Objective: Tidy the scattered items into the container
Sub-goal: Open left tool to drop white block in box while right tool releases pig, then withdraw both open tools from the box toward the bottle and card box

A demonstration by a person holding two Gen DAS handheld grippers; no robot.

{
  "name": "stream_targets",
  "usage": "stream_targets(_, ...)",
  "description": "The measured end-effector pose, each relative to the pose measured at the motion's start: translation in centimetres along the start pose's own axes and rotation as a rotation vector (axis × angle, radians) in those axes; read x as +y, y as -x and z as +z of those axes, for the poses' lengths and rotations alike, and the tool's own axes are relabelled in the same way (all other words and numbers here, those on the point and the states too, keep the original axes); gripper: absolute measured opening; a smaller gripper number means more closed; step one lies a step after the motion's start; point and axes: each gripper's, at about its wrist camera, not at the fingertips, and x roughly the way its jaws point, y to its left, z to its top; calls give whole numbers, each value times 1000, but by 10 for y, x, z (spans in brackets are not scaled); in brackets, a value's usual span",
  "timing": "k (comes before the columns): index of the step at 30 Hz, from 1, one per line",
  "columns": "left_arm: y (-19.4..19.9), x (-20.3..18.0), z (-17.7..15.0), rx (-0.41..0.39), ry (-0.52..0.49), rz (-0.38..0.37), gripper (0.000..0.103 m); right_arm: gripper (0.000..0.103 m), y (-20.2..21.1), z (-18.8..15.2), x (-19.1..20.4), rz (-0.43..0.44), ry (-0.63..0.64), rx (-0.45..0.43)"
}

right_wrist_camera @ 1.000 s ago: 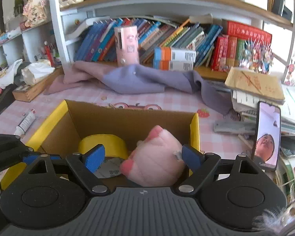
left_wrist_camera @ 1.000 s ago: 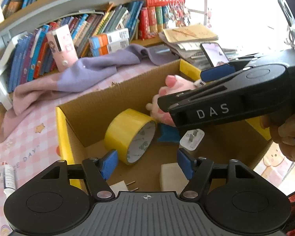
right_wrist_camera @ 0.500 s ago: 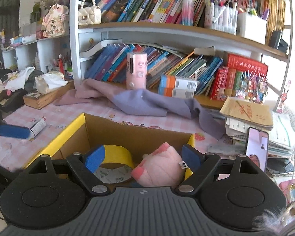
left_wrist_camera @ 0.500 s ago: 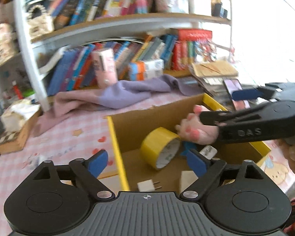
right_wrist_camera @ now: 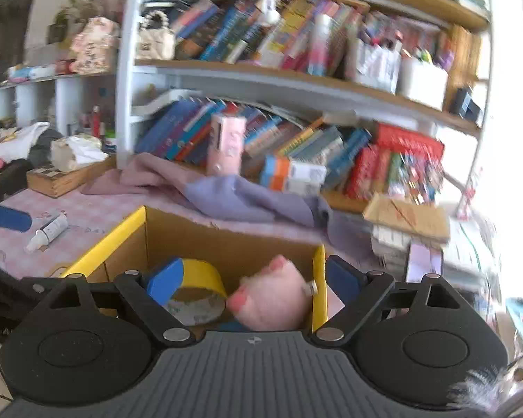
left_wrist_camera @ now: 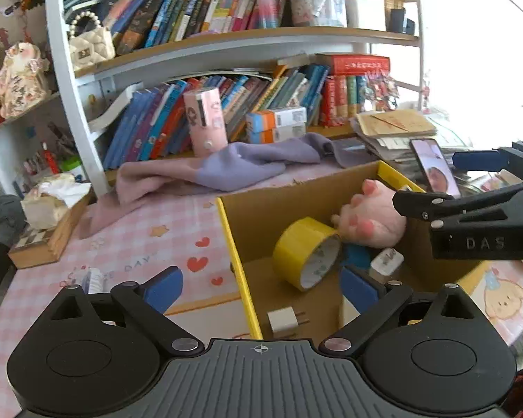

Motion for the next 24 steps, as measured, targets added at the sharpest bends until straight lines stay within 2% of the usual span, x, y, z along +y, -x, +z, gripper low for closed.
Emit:
stream_targets(9,25,21,-20,-48,-24,-92,100,88,34,-10,31,-138,-56,29)
stream_targets(16,58,49,-49,-114,-26,-137,100,89,75,-22,76,-261,-56,18)
stream_targets(20,78,68,-69,-111,-17,-168,100,89,99,-33,102,-305,-90,37)
stream_targets(24,93,84,-89,-74,-17,-210,100,89,119,-48,128,-324,-128,77)
